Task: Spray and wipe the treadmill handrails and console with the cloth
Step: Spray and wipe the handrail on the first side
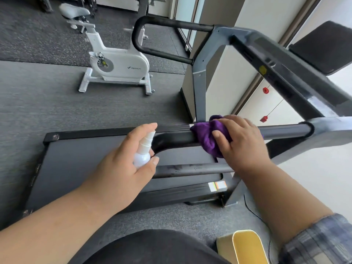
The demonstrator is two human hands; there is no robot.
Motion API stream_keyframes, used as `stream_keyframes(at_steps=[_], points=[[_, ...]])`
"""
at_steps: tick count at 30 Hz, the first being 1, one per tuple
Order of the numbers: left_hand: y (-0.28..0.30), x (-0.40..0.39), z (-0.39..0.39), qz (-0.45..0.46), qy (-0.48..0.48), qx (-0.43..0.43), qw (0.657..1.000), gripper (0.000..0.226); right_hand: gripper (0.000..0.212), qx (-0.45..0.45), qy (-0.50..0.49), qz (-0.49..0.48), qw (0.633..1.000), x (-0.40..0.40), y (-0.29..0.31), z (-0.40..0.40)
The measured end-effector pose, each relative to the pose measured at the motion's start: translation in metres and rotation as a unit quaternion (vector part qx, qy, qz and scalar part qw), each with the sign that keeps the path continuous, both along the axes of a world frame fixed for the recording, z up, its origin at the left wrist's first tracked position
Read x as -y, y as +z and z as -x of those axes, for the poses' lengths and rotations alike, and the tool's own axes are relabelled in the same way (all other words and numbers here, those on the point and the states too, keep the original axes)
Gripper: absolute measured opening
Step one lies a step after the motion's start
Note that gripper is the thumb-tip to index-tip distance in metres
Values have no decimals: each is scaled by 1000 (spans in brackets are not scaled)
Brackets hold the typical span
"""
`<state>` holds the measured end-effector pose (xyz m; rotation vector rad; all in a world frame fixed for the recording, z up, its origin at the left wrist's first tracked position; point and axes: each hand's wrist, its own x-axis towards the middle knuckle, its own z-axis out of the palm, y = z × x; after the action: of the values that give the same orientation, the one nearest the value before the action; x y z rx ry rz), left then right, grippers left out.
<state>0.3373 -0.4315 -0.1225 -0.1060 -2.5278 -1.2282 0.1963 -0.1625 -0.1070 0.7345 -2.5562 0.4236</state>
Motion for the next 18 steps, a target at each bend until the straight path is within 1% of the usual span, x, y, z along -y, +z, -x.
stream_keyframes(at_steps=[3,6,7,10,11,13,15,18], points=[[5,-10,3,9,-2,-7,1000,64,46,-2,-40,32,999,-19,-1,5],[10,-25,6,9,-8,-13,1000,66,40,-10,-74,29,997,7,-1,-6],[12,-33,8,11,-10,-14,1000,65,42,-9,-65,14,998,17,-1,-11],[19,-66,16,26,-19,-19,999,69,67,17,-17,-41,999,29,1,-20],[21,-78,19,32,-22,-20,999,70,71,27,-9,-54,998,28,2,-18],[24,-101,25,37,-26,-26,999,68,67,36,16,-57,998,16,7,-12],[26,-123,32,36,-29,-23,999,64,62,32,49,-39,998,-3,8,-4],[25,-154,43,35,-36,-18,999,68,57,15,59,-23,998,-45,4,14]])
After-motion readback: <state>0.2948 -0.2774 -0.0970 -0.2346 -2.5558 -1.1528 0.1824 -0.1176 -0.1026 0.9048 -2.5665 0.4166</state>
